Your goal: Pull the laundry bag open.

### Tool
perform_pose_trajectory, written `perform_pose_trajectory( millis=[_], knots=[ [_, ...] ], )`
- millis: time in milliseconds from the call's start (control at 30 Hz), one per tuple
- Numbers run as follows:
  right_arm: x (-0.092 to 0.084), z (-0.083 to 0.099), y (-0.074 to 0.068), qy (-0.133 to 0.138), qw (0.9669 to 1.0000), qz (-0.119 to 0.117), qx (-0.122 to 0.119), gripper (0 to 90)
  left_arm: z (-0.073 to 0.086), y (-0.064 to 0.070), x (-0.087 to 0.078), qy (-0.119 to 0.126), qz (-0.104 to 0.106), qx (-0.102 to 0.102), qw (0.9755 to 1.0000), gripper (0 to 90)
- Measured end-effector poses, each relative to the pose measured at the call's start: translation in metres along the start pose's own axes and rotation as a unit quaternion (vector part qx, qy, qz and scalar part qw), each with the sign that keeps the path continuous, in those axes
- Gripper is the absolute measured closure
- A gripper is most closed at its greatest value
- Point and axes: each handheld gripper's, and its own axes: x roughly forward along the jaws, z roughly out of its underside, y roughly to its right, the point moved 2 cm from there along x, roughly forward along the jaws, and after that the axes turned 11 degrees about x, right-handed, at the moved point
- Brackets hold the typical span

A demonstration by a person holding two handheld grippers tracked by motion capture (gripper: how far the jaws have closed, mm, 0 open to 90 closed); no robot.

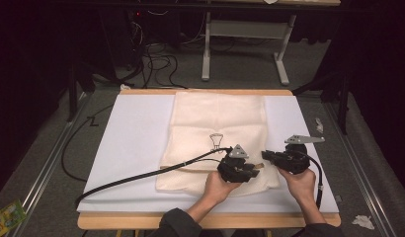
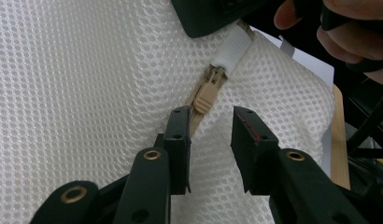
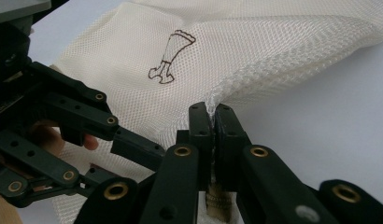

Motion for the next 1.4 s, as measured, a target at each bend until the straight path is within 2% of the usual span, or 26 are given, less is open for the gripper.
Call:
perform_pose_trajectory(
  millis=[100, 367, 533, 667, 900, 1000, 1100, 1400],
  knots=[
    [0.000, 0.000, 0.000, -0.001, 1.0000, -0.002, 0.001, 88.4, -0.002, 0.002, 0.005, -0.005, 0.001, 0.003, 1.0000, 66.4],
    [0.001, 0.003, 0.002, 0.000, 1.0000, -0.003, 0.003, 88.4, -0.004, 0.001, 0.010, 0.011, 0.022, -0.009, 0.9997, 66.4],
    [0.000, 0.005, 0.004, 0.000, 1.0000, -0.004, 0.005, 88.4, -0.004, 0.000, 0.010, 0.007, 0.018, -0.010, 0.9998, 70.0],
    [0.000, 0.005, 0.004, 0.003, 1.0000, -0.006, 0.004, 88.4, -0.003, 0.003, 0.009, 0.010, 0.008, 0.004, 0.9999, 73.1],
    [0.000, 0.006, 0.004, 0.004, 1.0000, -0.005, 0.006, 88.4, -0.004, 0.005, 0.008, 0.016, 0.013, 0.005, 0.9998, 75.0],
    [0.001, 0.005, 0.003, 0.004, 1.0000, -0.005, 0.003, 88.4, -0.004, 0.002, 0.010, 0.017, 0.016, -0.008, 0.9997, 76.5],
    [0.001, 0.005, 0.003, 0.004, 1.0000, -0.005, 0.002, 88.4, -0.004, 0.002, 0.012, 0.020, 0.007, -0.007, 0.9997, 78.1],
    [0.002, 0.005, 0.003, 0.002, 1.0000, -0.005, 0.003, 88.3, -0.003, 0.000, 0.016, 0.021, 0.010, -0.021, 0.9995, 81.5]
  ],
)
